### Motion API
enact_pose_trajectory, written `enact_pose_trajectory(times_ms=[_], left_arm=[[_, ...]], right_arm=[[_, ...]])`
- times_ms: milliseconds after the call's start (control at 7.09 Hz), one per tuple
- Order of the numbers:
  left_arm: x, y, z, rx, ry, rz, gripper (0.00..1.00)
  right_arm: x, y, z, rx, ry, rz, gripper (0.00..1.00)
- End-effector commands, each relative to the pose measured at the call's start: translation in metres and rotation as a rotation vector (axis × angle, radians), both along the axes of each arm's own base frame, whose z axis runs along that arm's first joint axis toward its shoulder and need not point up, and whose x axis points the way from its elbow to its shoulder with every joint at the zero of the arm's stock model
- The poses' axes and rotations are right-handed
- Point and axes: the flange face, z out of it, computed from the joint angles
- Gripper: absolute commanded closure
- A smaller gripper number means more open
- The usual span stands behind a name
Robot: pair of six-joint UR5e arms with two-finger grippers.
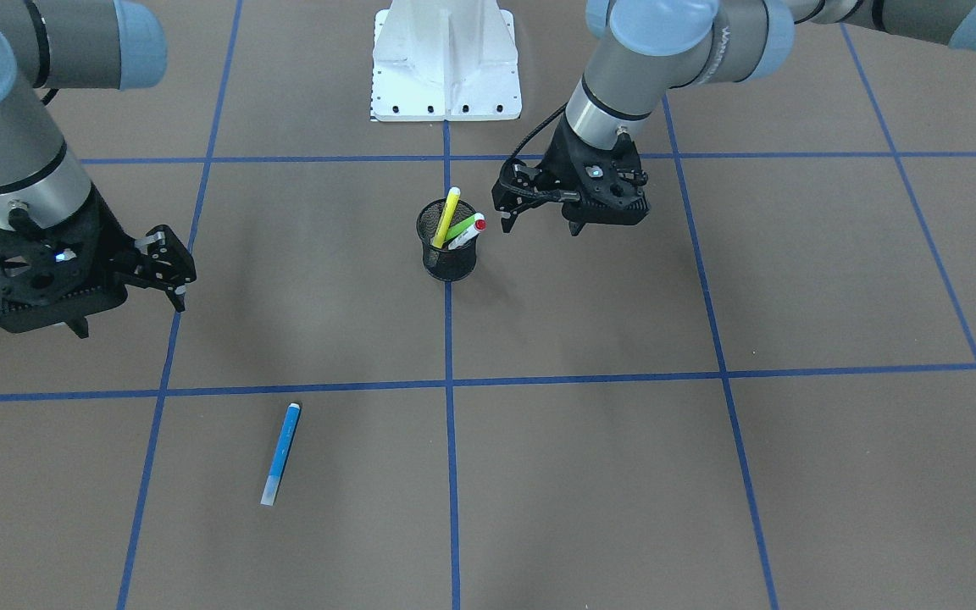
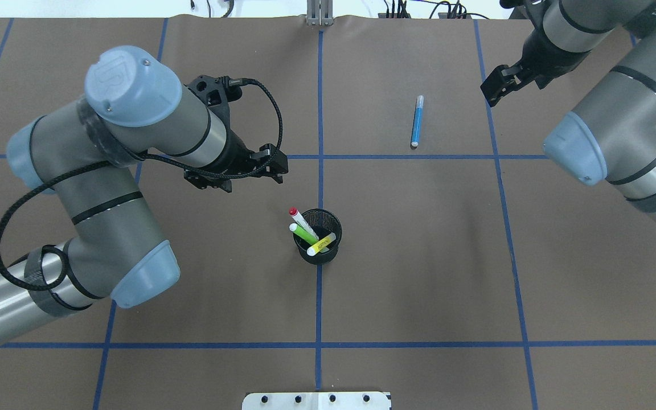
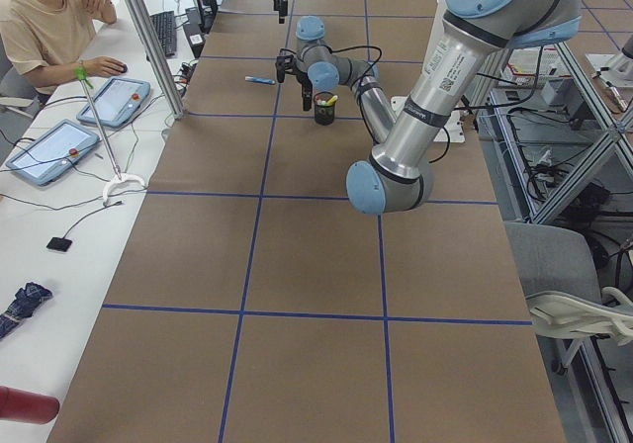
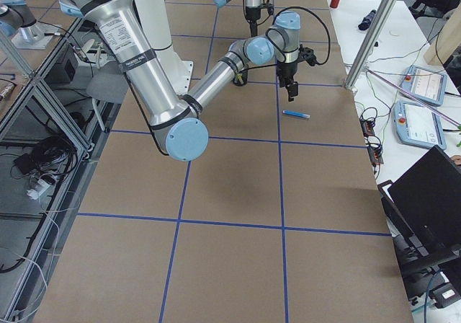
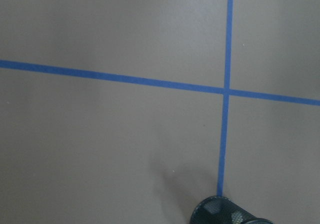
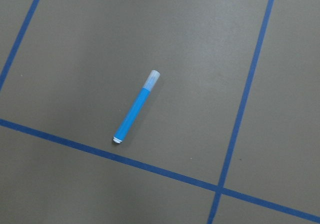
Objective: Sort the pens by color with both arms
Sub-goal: 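Move the left gripper over the pen cup while the right arm withdraws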
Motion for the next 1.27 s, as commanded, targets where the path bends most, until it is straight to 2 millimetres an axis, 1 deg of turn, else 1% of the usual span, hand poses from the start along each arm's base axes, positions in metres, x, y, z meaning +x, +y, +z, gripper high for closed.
enact_pose_trajectory(times_ms=[0, 141, 282, 423, 564, 706, 847, 988, 1129], left_arm=[[0.028, 0.013, -0.008, 0.006, -0.007, 0.019, 0.28], [0.033, 0.017, -0.008, 0.004, -0.006, 0.029, 0.4], [0.035, 0.019, -0.015, 0.008, 0.004, 0.032, 0.4], [0.041, 0.022, -0.021, 0.004, 0.012, 0.035, 0.44], [0.047, 0.018, -0.028, 0.005, 0.015, 0.044, 0.45], [0.048, 0.019, -0.032, 0.006, 0.018, 0.049, 0.44], [0.048, 0.018, -0.029, 0.007, 0.01, 0.05, 0.42], [0.048, 0.017, -0.027, 0.008, -0.005, 0.055, 0.43], [0.049, 0.017, -0.038, -0.01, -0.023, 0.067, 0.43]], right_arm=[[0.007, -0.002, 0.008, 0.007, 0.004, -0.012, 0.02], [0.007, -0.001, 0.009, 0.005, 0.005, -0.011, 0.02], [0.007, -0.001, 0.009, 0.005, 0.004, -0.01, 0.02], [0.007, -0.002, 0.009, 0.006, 0.005, -0.009, 0.02], [0.007, -0.002, 0.009, 0.006, 0.005, -0.009, 0.02], [0.007, -0.002, 0.009, 0.005, 0.005, -0.008, 0.02], [0.007, -0.002, 0.009, 0.004, 0.005, -0.007, 0.02], [0.007, -0.002, 0.009, 0.003, 0.004, -0.006, 0.02], [0.007, -0.001, 0.01, 0.001, 0.005, -0.005, 0.02]])
